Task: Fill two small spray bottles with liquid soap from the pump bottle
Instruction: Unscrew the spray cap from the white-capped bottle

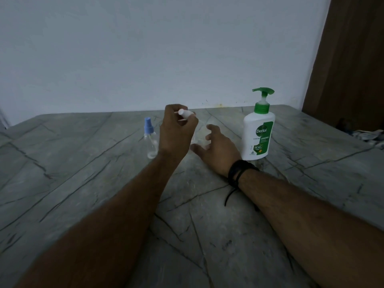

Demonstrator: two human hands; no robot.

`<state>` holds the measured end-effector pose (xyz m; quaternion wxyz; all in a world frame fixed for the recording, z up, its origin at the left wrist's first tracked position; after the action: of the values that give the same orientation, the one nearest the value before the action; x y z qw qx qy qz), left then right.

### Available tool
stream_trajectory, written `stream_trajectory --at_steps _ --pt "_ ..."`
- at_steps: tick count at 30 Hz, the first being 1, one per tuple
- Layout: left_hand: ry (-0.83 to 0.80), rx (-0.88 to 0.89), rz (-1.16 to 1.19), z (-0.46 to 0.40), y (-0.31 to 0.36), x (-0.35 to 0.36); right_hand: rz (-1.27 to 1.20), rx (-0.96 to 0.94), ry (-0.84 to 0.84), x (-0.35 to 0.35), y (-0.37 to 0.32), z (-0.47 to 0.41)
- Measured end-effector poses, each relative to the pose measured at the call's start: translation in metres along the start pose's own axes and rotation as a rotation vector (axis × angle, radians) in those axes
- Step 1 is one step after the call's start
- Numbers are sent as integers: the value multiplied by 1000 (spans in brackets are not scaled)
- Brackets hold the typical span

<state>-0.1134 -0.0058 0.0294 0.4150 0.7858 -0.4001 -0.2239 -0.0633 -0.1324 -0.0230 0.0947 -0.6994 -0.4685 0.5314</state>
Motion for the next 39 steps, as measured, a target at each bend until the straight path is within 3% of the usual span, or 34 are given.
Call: stream_trajectory --at_steps 3,13,16,25,33,39 --pt "-9 -68 9 0 -8 -1 -2 3 0 0 0 1" --pt "73 2 -38 -2 1 -8 -7 73 44 -3 6 -9" --pt "65 21 -65 -1 1 -7 138 92 70 -1 1 -26" --pt "-51 129 -287 9 -11 4 352 441 -54 22 22 -69" --pt "-94 78 -447 5 -25 3 453 339 -10 24 20 -72" --pt "-267 30 -718 9 -32 10 396 309 -21 18 22 -70"
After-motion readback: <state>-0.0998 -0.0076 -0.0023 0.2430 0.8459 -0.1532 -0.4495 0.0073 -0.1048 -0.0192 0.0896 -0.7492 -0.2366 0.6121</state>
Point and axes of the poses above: each hand's wrist, its own z-axis away from the middle knuckle, its own x-axis out of the palm, y = z × x, the point moved 7 cm from there along -z, towards the middle knuckle, and after that the axes turned 1 degree about -x, right-handed, at the moved point
